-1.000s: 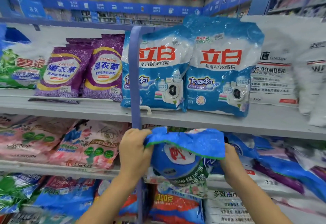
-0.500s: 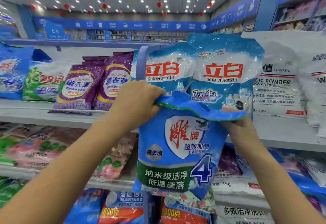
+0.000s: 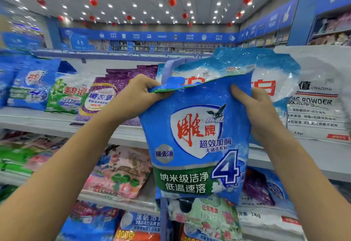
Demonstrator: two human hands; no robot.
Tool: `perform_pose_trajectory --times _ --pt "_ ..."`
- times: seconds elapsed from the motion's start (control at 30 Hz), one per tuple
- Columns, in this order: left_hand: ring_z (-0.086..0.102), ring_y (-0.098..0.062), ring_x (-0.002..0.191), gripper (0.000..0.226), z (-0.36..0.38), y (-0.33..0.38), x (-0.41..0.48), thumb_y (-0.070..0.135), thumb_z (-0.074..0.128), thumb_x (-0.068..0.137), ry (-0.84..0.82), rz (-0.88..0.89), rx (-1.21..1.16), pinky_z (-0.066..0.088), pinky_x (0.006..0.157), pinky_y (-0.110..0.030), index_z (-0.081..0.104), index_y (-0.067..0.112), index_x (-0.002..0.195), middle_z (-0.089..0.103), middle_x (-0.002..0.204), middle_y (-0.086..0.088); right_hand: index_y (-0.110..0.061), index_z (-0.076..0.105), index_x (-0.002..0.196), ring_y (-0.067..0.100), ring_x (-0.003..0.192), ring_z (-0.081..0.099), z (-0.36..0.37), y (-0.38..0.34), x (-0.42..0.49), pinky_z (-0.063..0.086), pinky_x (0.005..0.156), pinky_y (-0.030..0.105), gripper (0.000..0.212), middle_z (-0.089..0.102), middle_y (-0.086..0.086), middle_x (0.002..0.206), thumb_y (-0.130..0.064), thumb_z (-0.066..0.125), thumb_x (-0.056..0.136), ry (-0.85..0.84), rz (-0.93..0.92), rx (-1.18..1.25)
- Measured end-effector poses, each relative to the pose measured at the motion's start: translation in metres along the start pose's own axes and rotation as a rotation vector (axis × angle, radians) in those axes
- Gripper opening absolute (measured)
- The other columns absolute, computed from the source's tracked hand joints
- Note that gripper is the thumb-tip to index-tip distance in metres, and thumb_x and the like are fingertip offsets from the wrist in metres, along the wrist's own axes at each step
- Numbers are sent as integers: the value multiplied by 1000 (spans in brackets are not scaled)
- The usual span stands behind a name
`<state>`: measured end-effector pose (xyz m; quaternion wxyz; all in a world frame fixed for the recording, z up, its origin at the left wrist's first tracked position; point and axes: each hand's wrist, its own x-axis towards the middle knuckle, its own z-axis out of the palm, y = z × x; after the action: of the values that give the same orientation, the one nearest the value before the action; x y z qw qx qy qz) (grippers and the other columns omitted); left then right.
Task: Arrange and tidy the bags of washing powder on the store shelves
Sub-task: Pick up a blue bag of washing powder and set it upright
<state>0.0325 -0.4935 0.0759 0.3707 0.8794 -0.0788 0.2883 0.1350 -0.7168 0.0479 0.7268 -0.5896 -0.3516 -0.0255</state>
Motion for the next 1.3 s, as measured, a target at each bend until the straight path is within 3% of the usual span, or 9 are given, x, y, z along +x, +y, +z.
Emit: perform_pose_trajectory --times 0.17,0.33,0.5,0.67,0.73,0.83,1.0,1.1,1.3 --pt "66 0 61 18 -25 -24 -6 25 70 78 -22 -60 -90 51 54 -15 76 32 63 72 65 9 -27 74 57 10 55 68 23 -2 13 51 46 21 42 71 -6 60 -19 54 93 -9 43 94" --pt "71 -11 78 23 -49 -55 -24 22 71 63 177 -106 -428 58 66 -23 73 17 86 76 83 4 -27 75 62 12 61 70 48 -10 26 54 50 25 38 72 -4 66 -23 54 94 -73 40 140" --pt "72 -12 74 15 -55 -60 -34 21 63 73 396 -144 -698 57 61 -23 78 17 73 76 81 1 -13 67 72 11 59 67 79 -6 32 54 54 27 27 69 -4 64 -22 55 94 -64 41 168" --pt "69 -15 98 39 -52 -76 -73 47 55 80 504 -188 -1030 58 70 -28 75 21 102 73 107 0 5 64 79 24 64 63 135 -16 40 52 61 34 31 65 10 69 -21 55 94 -163 22 171" --pt "61 -20 115 83 -38 -93 -105 65 71 57 455 -265 -1046 56 85 -35 61 20 126 64 126 -3 21 51 96 29 69 52 161 -23 41 45 64 38 43 51 18 76 -22 55 95 -211 26 153" --pt "54 -30 123 118 -13 -105 -145 62 83 50 196 -249 -1236 46 101 -42 36 2 140 59 132 -14 1 62 84 23 66 59 195 -27 43 49 60 33 27 60 10 73 -23 54 95 -288 53 136" --pt "70 -14 82 93 -19 -140 -176 36 88 42 446 -500 -947 58 72 -28 51 7 122 74 93 -2 6 63 98 23 80 64 247 -25 43 55 75 40 31 65 7 84 -24 54 95 -276 102 204" --pt "67 -17 82 103 -61 -154 -196 59 91 22 486 -470 -808 56 73 -29 53 20 109 73 92 2 -14 67 88 13 75 69 280 -17 44 59 69 32 16 71 -5 76 -22 54 95 -266 148 274" --pt "69 -16 99 91 -167 -185 -253 60 89 36 338 -486 -668 55 75 -24 61 26 115 73 107 5 -16 64 78 11 57 66 369 13 42 56 52 27 21 69 -7 62 -26 55 94 -247 206 308"
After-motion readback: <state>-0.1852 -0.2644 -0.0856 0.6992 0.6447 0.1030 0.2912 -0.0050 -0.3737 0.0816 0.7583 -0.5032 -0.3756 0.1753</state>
